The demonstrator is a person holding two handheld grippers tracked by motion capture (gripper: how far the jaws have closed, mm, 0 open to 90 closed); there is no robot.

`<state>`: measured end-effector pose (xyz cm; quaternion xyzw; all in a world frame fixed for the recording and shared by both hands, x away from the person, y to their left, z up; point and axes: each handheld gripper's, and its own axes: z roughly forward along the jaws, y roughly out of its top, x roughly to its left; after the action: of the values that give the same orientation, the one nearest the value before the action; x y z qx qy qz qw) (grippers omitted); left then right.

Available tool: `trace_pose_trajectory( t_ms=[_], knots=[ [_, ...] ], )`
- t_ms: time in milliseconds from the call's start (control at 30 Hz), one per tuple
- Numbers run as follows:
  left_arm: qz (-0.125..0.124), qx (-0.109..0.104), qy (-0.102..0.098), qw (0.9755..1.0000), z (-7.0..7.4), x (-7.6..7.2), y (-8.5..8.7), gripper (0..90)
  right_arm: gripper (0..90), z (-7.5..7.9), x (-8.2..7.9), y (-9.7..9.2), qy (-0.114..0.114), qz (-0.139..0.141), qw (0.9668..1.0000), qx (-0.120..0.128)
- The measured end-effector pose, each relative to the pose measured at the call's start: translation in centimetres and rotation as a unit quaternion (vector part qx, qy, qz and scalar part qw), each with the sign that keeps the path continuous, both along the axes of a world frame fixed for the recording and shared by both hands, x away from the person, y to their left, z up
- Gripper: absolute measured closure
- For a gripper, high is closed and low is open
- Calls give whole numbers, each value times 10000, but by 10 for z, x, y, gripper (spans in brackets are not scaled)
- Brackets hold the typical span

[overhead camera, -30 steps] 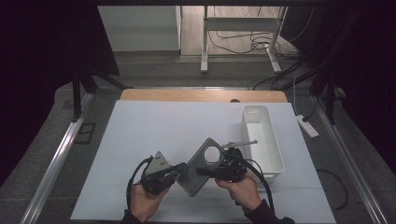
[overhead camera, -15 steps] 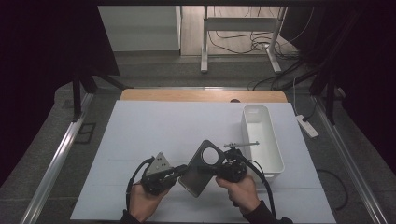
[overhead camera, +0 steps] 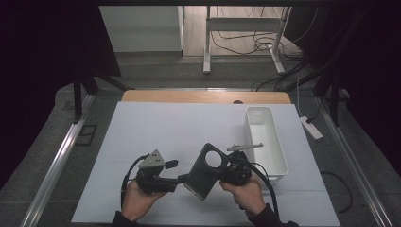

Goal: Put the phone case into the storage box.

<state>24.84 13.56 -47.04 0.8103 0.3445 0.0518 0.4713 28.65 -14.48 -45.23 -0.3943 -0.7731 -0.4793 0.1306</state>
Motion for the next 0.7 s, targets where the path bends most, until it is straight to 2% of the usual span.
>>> trace_pose_trajectory(
  t_ms=[167, 300, 367, 400, 500, 600, 700],
  knots=[
    [-172, -151, 233, 9995, -4, 4, 5, 135, 855, 3, -1, -4, -266, 136, 9995, -90],
    [-333, 38, 301, 9990, -9, 5, 5, 57, 855, 5, -1, -8, -419, 297, 9984, -232],
    [-352, 62, 328, 9988, -11, 6, 4, 51, 855, 5, -1, -10, -476, 344, 9979, -286],
    [-420, 21, 396, 9983, -13, 7, 5, 40, 855, 6, -1, -10, -504, 353, 9976, -308],
    [-511, -56, 428, 9978, -15, 8, 5, 16, 855, 7, -2, -12, -591, 417, 9967, -380],
    [-631, -205, 415, 9969, -17, 9, 6, 0, 855, 6, -4, -11, -690, 498, 9954, -444],
    [-677, -247, 406, 9966, -18, 9, 6, 0, 856, 6, -5, -10, -782, 569, 9938, -543]
  ],
)
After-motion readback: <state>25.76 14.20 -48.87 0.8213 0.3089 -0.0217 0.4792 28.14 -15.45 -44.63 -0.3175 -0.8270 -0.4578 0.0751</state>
